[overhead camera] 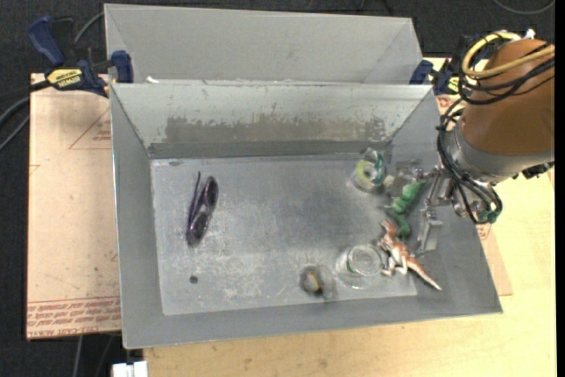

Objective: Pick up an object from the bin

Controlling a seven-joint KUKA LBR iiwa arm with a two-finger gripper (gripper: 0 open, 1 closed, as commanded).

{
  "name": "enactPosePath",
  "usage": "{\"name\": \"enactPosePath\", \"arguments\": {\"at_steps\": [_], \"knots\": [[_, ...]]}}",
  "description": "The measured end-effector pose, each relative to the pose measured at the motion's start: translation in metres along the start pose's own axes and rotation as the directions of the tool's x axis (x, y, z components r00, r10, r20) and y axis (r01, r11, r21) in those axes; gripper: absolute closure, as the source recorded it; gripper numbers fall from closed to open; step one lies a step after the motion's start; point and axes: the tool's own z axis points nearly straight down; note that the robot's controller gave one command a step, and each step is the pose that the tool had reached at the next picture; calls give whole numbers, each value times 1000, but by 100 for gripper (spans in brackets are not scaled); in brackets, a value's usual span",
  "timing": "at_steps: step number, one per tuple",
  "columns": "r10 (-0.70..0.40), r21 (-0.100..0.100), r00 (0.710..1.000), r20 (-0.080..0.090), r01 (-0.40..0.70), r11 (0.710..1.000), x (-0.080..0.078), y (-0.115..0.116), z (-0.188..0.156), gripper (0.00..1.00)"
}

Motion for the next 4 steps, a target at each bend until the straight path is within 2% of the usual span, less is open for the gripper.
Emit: {"name": "enactPosePath", "arguments": {"at_steps": [1,2,3,4], "knots": [[-3,1,1000,7,3,1000,-2,1,-4,0],[-121,1,993,7,121,993,-3,-14,52,0],[-61,0,998,5,61,998,4,-40,104,0],[-569,4,822,9,569,822,-6,-17,109,100]]}}
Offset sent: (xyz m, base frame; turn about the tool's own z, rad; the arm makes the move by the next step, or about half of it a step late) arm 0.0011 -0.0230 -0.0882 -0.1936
